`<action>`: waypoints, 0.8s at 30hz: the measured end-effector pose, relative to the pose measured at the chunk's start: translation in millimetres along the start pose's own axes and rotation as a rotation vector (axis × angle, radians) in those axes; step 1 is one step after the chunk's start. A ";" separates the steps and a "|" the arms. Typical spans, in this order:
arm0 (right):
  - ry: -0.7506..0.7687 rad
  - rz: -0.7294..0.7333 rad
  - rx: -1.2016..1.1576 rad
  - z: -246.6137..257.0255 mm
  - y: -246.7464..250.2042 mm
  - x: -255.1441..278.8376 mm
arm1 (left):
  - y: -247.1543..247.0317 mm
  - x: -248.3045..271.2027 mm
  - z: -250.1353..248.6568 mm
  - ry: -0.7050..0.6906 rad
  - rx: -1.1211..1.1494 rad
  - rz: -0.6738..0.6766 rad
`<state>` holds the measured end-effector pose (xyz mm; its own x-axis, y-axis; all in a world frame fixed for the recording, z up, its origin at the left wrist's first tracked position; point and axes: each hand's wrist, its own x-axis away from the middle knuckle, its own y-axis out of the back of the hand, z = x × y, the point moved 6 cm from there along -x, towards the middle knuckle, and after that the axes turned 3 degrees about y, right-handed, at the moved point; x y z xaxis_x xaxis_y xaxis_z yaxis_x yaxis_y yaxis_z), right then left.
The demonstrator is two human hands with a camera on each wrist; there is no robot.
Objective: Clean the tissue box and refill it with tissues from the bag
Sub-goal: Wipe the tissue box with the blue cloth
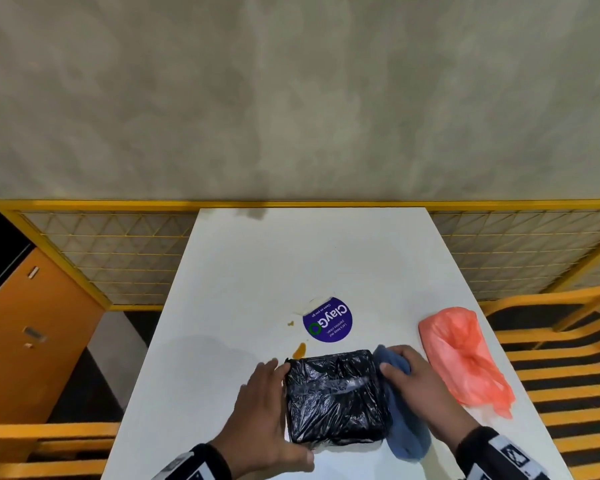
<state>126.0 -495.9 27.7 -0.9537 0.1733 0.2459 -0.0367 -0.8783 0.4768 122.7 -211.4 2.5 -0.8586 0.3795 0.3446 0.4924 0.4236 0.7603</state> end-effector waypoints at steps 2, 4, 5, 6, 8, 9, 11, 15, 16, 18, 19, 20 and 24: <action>0.148 -0.078 0.095 19.4 11.1 4.0 | 2.6 -2.0 -4.4 -0.015 -0.035 0.016; 0.324 -0.057 0.181 41.5 7.0 16.6 | 5.6 -6.9 -13.9 -0.057 -0.063 0.024; 0.407 -0.013 0.230 50.3 -2.7 23.8 | 5.9 -10.3 -17.6 -0.074 -0.077 0.027; 0.484 0.042 0.290 54.8 -16.8 31.3 | 5.5 -13.7 -19.9 -0.080 -0.096 0.036; 0.627 0.135 0.514 51.0 -49.8 45.0 | 1.2 -20.8 -21.4 -0.078 -0.098 0.045; 0.689 0.165 0.640 42.4 -64.4 49.4 | -0.9 -23.3 -21.7 -0.079 -0.085 0.042; 0.763 0.220 0.750 24.4 -81.8 50.8 | -3.3 -24.4 -23.0 -0.099 -0.099 0.021; 0.819 0.192 0.694 17.1 -80.5 38.6 | -4.3 -23.2 -22.0 -0.123 -0.148 -0.036; 0.817 0.174 0.696 17.8 -79.9 35.3 | -4.9 -24.1 -21.4 -0.128 -0.163 -0.038; 0.789 0.147 0.658 22.8 -80.8 30.2 | -5.2 -25.3 -21.8 -0.145 -0.195 -0.036; 0.770 0.131 0.652 25.5 -80.6 27.0 | -5.1 -26.7 -22.6 -0.155 -0.207 -0.043; 0.750 0.105 0.660 27.7 -80.7 23.7 | -5.6 -27.2 -22.7 -0.166 -0.216 -0.045; 0.645 0.040 0.711 36.8 -80.9 9.2 | -5.8 -27.7 -22.7 -0.173 -0.225 -0.051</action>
<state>131.2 -406.8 22.4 -0.9389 -0.3156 -0.1370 -0.0127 -0.3661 0.9305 140.4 -243.1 1.0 -0.8348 0.5053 0.2188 0.3890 0.2600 0.8838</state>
